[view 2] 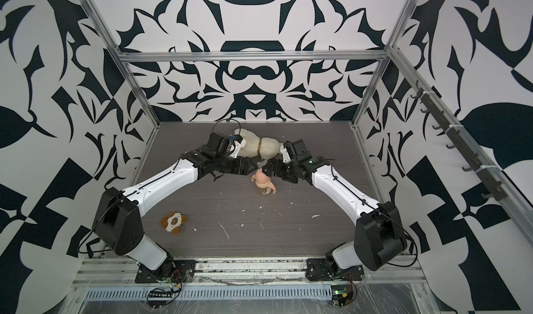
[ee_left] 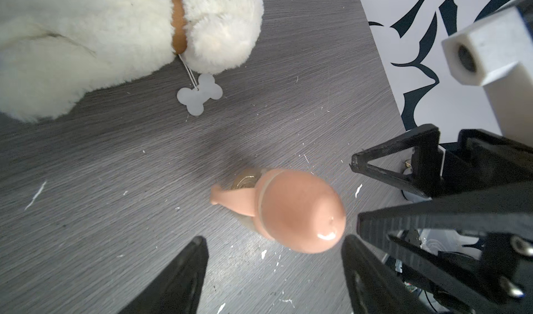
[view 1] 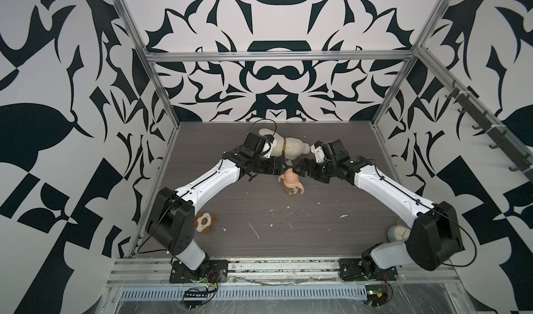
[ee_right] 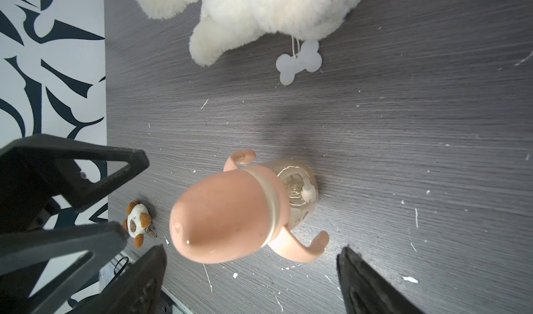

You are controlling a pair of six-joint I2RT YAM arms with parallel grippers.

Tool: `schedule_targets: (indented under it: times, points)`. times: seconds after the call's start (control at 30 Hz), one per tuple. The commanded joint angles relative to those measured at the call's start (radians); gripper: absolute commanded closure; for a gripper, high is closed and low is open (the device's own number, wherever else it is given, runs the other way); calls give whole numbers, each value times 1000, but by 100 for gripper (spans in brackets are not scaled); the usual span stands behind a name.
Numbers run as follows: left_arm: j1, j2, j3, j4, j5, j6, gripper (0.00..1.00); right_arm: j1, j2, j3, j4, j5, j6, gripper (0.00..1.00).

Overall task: Assemble the baby bottles
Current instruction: Close the lid on the baby bottle.

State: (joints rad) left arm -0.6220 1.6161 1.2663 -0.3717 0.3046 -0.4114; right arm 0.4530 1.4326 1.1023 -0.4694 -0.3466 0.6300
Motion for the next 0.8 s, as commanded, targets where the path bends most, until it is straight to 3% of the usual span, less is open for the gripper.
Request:
schedule_targets:
  times: [0.0, 0.77]
  points:
    - [-8, 13, 25, 4, 13, -4, 23, -2, -31, -13, 12, 9, 5, 8]
    - [-37, 73, 56, -14, 2, -2, 26, -2, -6, -25, 15, 7, -4, 12]
